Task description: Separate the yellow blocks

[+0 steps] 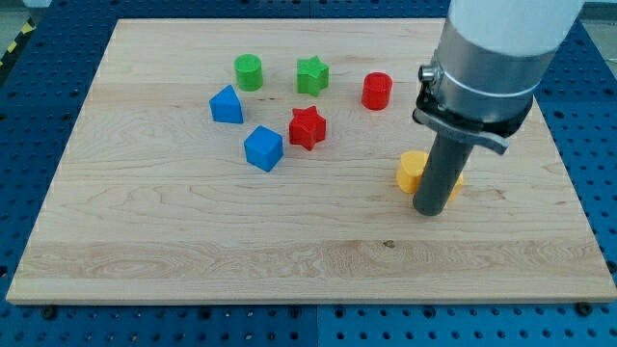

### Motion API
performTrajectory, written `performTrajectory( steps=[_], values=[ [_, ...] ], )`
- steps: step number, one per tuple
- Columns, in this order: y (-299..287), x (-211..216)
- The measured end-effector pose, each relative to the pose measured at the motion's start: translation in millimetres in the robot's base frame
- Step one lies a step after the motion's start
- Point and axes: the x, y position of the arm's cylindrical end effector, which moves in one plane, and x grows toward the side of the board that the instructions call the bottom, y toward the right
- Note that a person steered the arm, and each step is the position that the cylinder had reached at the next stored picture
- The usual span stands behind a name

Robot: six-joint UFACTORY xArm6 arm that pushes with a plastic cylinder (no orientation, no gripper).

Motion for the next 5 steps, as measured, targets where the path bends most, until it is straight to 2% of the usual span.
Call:
performTrajectory(
  steps=[2,5],
  values=[
    [50,-20],
    [56,-27]
  ],
)
